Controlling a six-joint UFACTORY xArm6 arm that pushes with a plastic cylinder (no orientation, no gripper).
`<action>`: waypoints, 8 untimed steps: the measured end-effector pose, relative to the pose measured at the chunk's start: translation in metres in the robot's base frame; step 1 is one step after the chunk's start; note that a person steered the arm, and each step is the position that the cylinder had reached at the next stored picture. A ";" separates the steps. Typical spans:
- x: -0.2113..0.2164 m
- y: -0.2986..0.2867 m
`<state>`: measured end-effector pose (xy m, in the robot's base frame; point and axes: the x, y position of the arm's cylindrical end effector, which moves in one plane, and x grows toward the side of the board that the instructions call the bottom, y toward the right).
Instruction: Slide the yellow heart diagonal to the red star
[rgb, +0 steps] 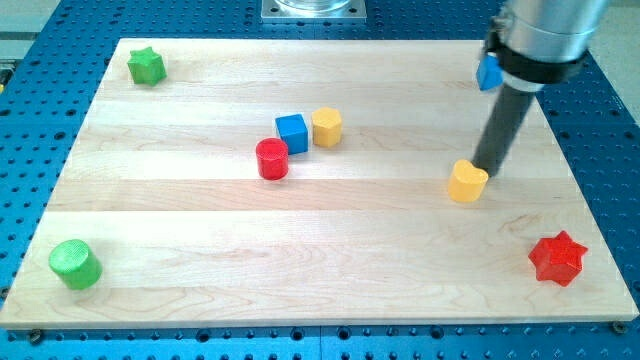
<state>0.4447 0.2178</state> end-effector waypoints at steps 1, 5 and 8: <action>0.016 0.026; 0.032 -0.088; -0.001 -0.122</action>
